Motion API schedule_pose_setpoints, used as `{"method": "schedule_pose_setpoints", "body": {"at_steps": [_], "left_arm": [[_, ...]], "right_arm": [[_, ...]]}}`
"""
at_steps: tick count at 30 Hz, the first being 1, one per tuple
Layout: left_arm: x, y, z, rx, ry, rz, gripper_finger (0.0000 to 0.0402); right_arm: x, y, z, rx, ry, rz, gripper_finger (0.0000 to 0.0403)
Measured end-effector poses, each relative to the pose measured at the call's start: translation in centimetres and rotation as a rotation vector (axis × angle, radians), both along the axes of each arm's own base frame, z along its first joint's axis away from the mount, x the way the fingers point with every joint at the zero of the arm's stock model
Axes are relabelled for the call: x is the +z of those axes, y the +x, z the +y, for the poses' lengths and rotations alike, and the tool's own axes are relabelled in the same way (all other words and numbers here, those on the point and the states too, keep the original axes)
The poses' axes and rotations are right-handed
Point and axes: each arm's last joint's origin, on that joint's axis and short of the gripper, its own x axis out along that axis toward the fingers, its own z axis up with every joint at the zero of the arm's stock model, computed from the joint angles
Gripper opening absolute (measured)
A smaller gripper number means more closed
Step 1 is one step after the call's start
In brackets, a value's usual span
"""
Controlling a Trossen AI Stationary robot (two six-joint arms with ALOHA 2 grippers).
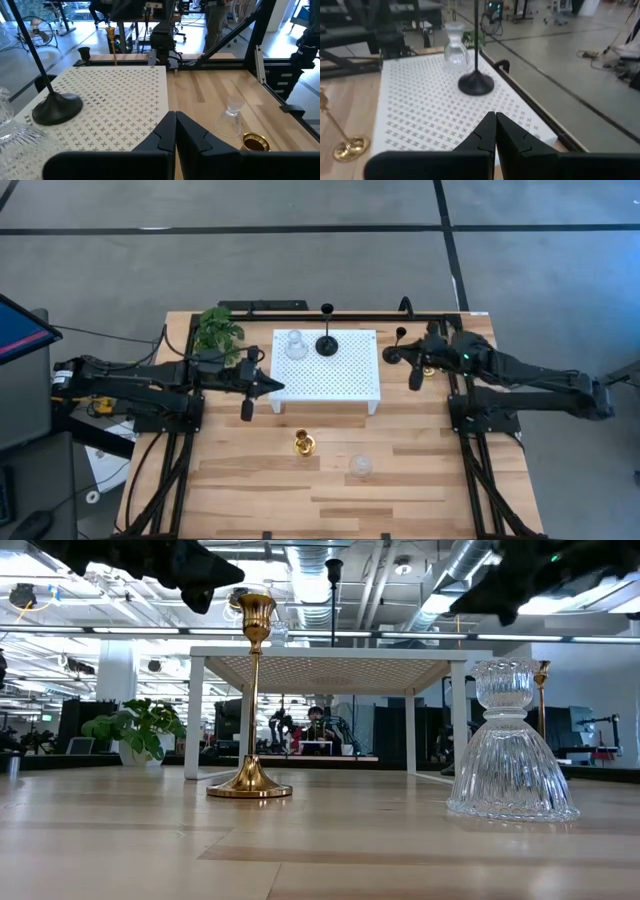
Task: Pick & Place candle stick holders
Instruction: Put the top gold candle holder on the shelf
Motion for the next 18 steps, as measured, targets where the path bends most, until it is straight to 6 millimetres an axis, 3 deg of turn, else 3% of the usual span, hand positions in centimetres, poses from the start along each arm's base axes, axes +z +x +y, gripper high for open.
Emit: {"method": "schedule_pose_setpoints", "body": {"at_steps": [7, 18], "left_arm": [[0.0, 0.0, 0.0, 0.000, 0.000, 0.000, 0.0008], [0.0, 0.0, 0.0, -0.001, 0.032, 0.002, 0.0007]], "right_arm": [[-0.9, 0.5, -2.0, -0.011, 0.113, 0.012, 0.0000], [-3.9, -1.1, -0.9, -0.105, 0.422, 0.279, 0.0000]]}}
